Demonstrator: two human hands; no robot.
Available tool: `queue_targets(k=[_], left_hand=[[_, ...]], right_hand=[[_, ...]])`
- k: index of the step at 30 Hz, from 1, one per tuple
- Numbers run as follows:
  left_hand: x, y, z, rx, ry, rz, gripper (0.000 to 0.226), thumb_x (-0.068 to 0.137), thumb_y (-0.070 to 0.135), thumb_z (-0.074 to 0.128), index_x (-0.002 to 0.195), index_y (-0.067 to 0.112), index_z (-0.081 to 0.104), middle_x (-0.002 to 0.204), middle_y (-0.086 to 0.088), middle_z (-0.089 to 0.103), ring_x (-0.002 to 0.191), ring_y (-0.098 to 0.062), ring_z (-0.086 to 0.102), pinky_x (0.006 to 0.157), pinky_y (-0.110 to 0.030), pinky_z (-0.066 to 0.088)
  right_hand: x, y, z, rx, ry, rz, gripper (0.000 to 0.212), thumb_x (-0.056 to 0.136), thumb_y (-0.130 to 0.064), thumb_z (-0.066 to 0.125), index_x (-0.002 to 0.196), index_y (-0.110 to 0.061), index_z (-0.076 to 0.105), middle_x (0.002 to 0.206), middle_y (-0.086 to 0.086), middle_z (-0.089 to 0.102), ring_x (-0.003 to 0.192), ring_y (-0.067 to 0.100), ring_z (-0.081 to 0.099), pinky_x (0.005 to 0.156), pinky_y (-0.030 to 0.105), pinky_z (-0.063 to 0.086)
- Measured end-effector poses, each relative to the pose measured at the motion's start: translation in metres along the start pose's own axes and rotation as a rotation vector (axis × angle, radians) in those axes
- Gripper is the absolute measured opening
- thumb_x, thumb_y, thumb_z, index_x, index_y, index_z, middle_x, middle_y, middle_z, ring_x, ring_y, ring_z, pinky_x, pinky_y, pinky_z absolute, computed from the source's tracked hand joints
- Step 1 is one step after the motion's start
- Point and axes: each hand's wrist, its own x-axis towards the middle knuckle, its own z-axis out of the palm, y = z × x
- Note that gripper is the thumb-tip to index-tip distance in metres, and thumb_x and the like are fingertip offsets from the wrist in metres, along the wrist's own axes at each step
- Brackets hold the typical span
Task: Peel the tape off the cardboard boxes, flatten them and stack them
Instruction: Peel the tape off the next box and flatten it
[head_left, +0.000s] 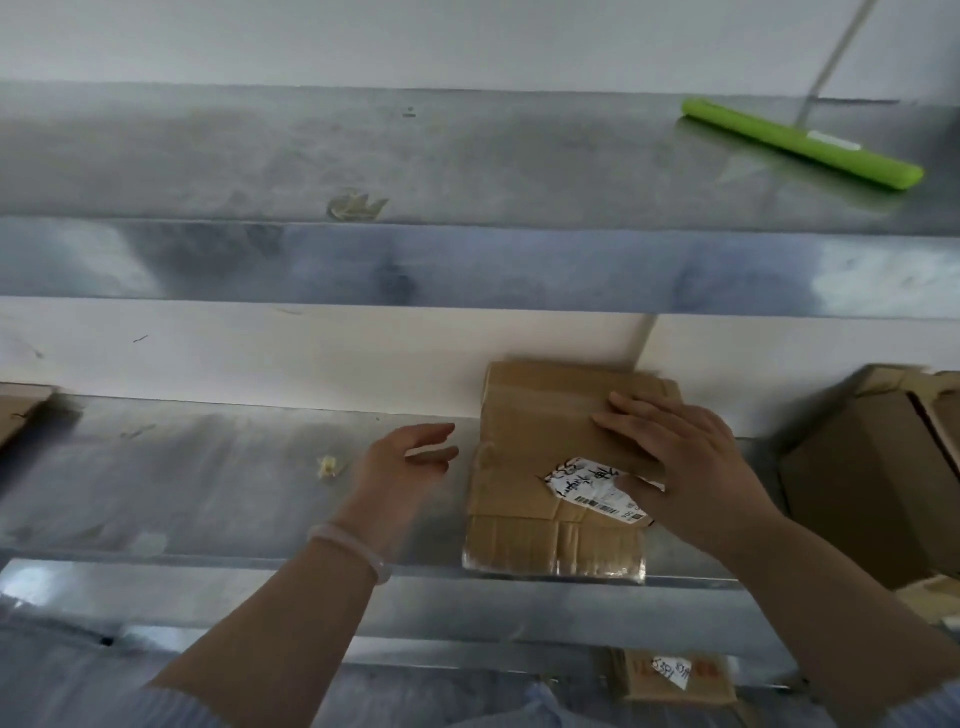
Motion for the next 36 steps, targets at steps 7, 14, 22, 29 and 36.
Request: queue_targets(k=[7, 14, 22, 29, 36], left_hand=[[0.002, 0.008, -0.008, -0.07, 0.136, -0.059, 0.018, 0.079, 0.006, 0.076, 0.093, 0.014, 0.067, 0.077, -0.005, 0.07, 0.067, -0.017, 0.071, 0.062, -0.023, 0.058], [-0.005, 0.0, -0.004, 0.0, -0.061, 0.027, 0.022, 0.099, 0.011, 0.049, 0.112, 0.009, 0.066, 0.088, -0.002, 0.072, 0.076, -0.014, 0.07, 0.071, -0.024, 0.057], [-0.017, -0.006, 0.001, 0.486, -0.054, 0.202, 0.008, 0.088, 0.028, 0.065, 0.086, 0.03, 0.073, 0.073, 0.015, 0.069, 0.07, 0.001, 0.064, 0.058, -0.007, 0.043], [-0.026, -0.023, 0.002, 0.474, 0.029, 0.176, 0.009, 0.087, 0.027, 0.067, 0.089, 0.024, 0.076, 0.079, 0.015, 0.072, 0.073, 0.006, 0.064, 0.065, -0.009, 0.048], [-0.028, -0.019, 0.003, 0.611, 0.144, 0.236, 0.009, 0.084, 0.028, 0.072, 0.082, 0.02, 0.076, 0.068, 0.017, 0.064, 0.06, 0.006, 0.057, 0.057, -0.003, 0.04]], right_hand=[[0.014, -0.011, -0.006, -0.026, -0.023, -0.063, 0.061, 0.077, -0.052, 0.055, 0.136, -0.04, 0.049, 0.143, -0.014, 0.05, 0.133, 0.012, 0.044, 0.103, 0.038, 0.036], [0.01, -0.024, 0.006, -0.092, -0.054, 0.041, 0.066, 0.066, -0.048, 0.068, 0.128, -0.037, 0.05, 0.128, -0.007, 0.057, 0.117, 0.024, 0.055, 0.092, 0.043, 0.042], [0.028, -0.057, 0.029, -0.232, -0.122, 0.021, 0.068, 0.079, -0.071, 0.039, 0.137, -0.037, 0.044, 0.136, 0.008, 0.05, 0.123, 0.033, 0.051, 0.102, 0.052, 0.041], [0.023, -0.055, 0.04, -0.273, -0.176, -0.023, 0.061, 0.084, -0.062, 0.036, 0.138, -0.035, 0.045, 0.146, 0.001, 0.048, 0.134, 0.029, 0.046, 0.108, 0.053, 0.037], [0.022, -0.057, 0.04, -0.275, -0.213, 0.004, 0.062, 0.085, -0.063, 0.033, 0.14, -0.036, 0.041, 0.148, 0.0, 0.046, 0.136, 0.028, 0.043, 0.11, 0.052, 0.035]])
